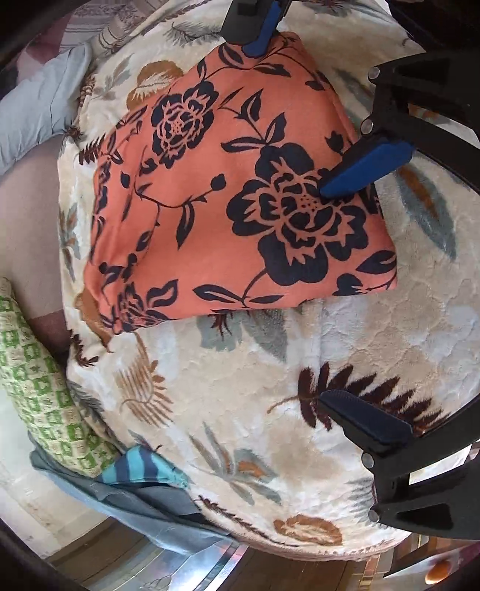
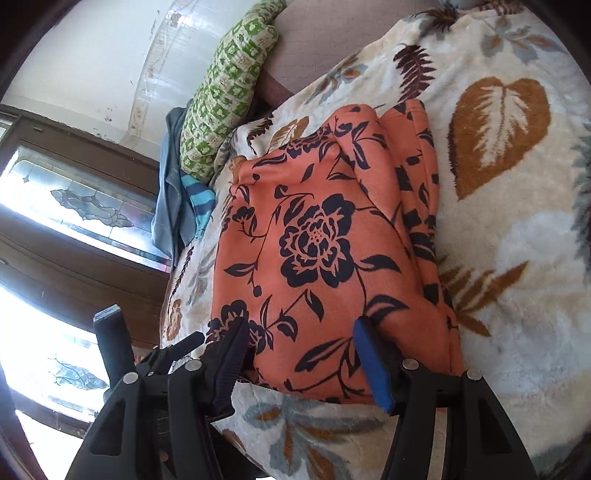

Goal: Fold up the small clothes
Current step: 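Smooth the folded orange dress flat with both grippers, then lift both grippers away from the folded dress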

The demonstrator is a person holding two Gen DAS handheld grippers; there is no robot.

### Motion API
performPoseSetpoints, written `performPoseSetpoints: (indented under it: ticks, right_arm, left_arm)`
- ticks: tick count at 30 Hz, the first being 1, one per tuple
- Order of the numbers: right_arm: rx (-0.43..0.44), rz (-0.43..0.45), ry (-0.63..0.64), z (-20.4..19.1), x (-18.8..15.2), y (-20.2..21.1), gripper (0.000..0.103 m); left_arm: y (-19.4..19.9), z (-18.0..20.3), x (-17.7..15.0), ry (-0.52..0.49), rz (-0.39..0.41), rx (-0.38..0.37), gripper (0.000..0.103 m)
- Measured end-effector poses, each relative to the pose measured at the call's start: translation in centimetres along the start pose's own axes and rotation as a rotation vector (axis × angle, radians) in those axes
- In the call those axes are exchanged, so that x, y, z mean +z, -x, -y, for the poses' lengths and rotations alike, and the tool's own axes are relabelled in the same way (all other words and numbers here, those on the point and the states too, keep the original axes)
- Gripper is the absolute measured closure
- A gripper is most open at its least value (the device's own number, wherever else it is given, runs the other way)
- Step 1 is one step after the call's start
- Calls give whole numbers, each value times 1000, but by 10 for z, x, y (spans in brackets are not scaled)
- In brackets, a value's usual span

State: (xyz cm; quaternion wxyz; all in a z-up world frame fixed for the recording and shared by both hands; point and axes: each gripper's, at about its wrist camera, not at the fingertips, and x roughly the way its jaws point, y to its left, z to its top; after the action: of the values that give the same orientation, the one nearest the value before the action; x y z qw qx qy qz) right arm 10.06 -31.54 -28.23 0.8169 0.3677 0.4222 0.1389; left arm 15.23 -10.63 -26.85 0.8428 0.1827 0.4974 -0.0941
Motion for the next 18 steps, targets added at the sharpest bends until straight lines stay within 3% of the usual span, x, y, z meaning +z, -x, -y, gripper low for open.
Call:
performPoseSetpoints:
  ticks: [3,6,10,18]
  right_arm:
    - [-29,66,79,-16,-16,23,40]
    - [-102,125,168,-34,-35,46,40]
    - [-131,188,192,-51,-52,76,40]
    - [-240,324,286,-111,-49,126,37]
  left_arm:
    - [31,0,-4,-19,88,51,0]
    - [66,-10,-6,7,190,53,0]
    - [107,-25,-6,45,300,56,0]
    - [170,-53,-15,103,440,66,0]
